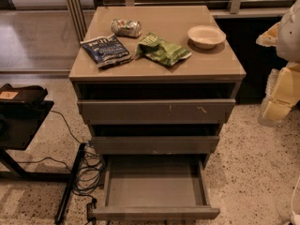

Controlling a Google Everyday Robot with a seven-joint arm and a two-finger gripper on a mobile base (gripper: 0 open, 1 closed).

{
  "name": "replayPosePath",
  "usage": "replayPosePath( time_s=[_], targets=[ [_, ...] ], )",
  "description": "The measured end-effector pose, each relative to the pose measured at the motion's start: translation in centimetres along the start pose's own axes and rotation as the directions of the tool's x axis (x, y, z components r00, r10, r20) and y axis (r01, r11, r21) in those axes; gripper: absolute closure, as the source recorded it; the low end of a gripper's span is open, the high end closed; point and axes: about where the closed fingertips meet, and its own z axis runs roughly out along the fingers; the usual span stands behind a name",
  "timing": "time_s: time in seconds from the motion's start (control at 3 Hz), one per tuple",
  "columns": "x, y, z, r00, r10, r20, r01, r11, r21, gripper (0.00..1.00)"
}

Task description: Close bottom drawer

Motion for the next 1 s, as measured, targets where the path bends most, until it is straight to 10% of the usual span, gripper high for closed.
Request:
replayPosePath(
  time_s=[0.67, 1.0],
  targets=[
    [-0.1, 0.6, 2.1, 0.999, -0.006, 0.035, 0.007, 1.0, -0.007, 0.0],
    [0.8, 1.6, 6.6, 0.995, -0.005, 0.1, 0.008, 0.9994, -0.034, 0.19]
  ],
)
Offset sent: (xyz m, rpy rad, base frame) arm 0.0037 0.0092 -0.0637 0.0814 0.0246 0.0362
